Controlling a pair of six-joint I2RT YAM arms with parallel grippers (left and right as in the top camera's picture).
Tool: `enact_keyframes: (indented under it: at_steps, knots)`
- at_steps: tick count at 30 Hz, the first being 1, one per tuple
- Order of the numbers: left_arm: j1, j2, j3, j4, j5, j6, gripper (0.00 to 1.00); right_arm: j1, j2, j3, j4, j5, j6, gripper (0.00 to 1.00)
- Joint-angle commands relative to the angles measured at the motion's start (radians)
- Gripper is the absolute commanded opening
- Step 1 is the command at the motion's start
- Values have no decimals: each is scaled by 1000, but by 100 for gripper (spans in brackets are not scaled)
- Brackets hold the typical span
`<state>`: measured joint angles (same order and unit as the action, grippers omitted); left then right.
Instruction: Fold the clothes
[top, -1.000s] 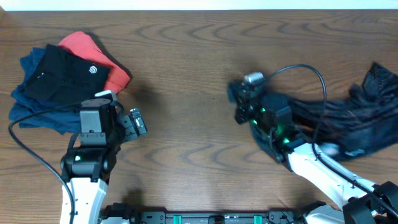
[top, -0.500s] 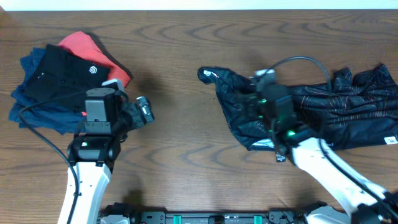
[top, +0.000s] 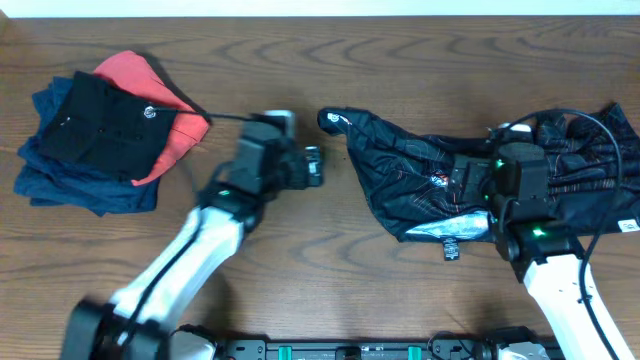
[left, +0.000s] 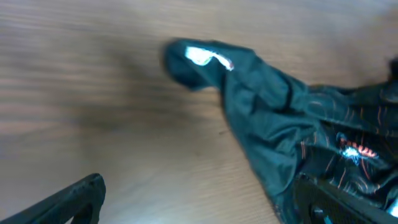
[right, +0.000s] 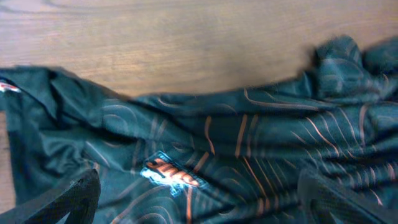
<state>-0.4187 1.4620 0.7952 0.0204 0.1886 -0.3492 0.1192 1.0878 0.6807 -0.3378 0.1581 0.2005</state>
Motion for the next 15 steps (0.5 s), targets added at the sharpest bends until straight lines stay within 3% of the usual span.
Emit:
enact_keyframes:
  at_steps: [1,5,12,15]
  knots:
    - [-52,124,10,93,23,-86,98,-25,-6,11,-39,10,8,99]
    - [-105,282,10,293,100,-180,98,-29,-6,11,-82,11,8,99]
    - [-190,458,10,563,107,-288,98,-29,-6,11,-82,11,8,99]
    - [-221,518,20,638,108,-387,98,-29,-6,11,-82,11,8,99]
